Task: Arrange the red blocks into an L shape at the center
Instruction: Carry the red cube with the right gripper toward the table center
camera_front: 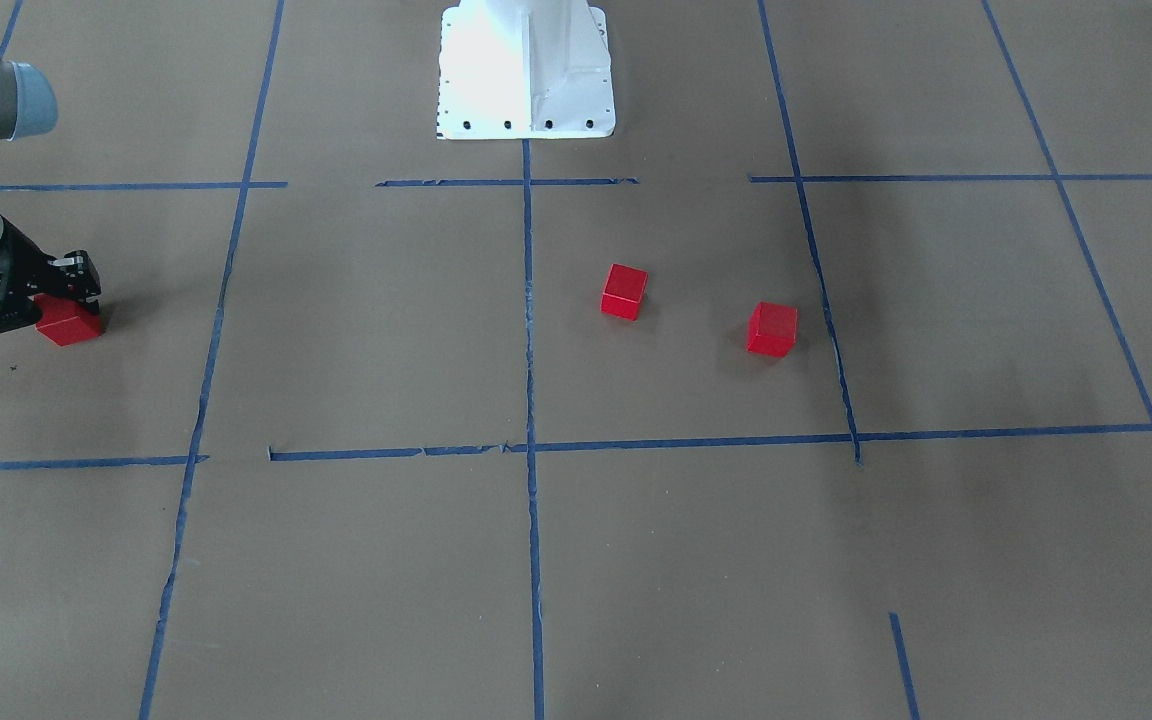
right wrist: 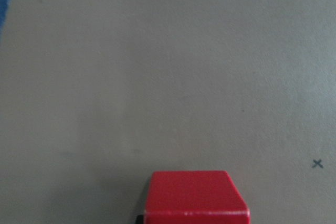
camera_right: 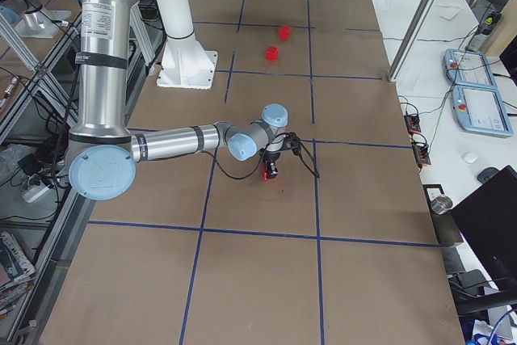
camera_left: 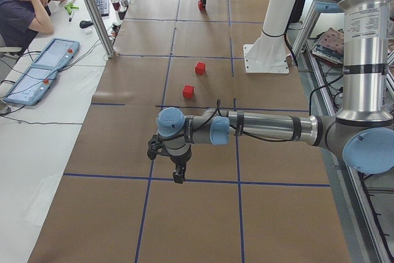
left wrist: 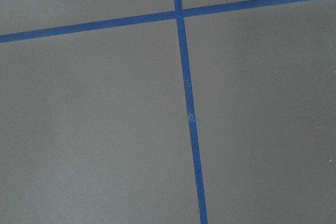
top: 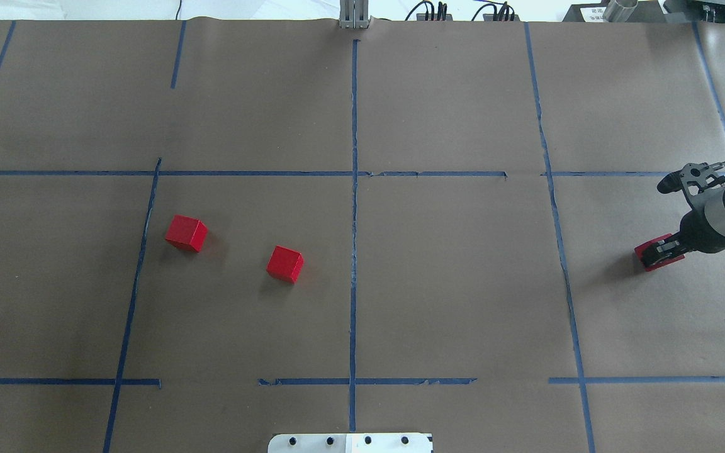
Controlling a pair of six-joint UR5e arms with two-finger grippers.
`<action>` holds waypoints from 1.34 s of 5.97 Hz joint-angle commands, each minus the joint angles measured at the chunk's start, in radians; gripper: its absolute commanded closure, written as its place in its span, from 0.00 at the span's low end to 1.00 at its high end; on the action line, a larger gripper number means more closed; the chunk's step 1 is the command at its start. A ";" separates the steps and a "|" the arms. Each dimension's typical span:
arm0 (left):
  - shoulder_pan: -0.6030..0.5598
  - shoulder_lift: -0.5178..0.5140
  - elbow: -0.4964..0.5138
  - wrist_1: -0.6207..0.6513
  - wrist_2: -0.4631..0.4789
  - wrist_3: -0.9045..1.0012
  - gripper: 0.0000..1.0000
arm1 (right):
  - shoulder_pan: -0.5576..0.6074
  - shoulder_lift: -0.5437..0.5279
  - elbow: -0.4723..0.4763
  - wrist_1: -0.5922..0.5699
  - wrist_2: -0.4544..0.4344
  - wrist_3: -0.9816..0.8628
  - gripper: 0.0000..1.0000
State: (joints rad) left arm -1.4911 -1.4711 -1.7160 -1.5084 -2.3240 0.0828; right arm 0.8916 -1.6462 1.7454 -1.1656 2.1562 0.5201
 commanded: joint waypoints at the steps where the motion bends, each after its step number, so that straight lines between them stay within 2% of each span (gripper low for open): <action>1: 0.000 0.000 -0.005 0.000 0.000 0.000 0.00 | 0.006 0.076 0.045 -0.087 0.007 0.008 0.90; 2: 0.000 0.000 -0.005 -0.001 0.000 0.000 0.00 | 0.004 0.186 0.052 -0.206 0.007 0.056 0.89; 3: 0.000 0.000 -0.007 0.000 0.000 0.000 0.00 | -0.040 0.345 0.051 -0.344 0.002 0.155 0.89; 4: 0.000 0.000 -0.007 0.000 0.000 0.000 0.00 | -0.118 0.479 0.031 -0.426 -0.010 0.269 0.88; 5: 0.000 0.000 -0.007 0.000 0.000 0.000 0.00 | -0.181 0.596 -0.019 -0.437 -0.059 0.425 0.89; 6: 0.000 0.000 -0.008 -0.001 0.000 0.000 0.00 | -0.241 0.724 -0.123 -0.437 -0.105 0.537 0.89; 8: 0.000 0.000 -0.008 0.000 0.000 0.000 0.00 | -0.324 0.888 -0.261 -0.433 -0.157 0.638 0.89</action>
State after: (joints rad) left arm -1.4910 -1.4711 -1.7241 -1.5082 -2.3240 0.0828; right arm 0.6072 -0.8411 1.5494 -1.5989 2.0188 1.1096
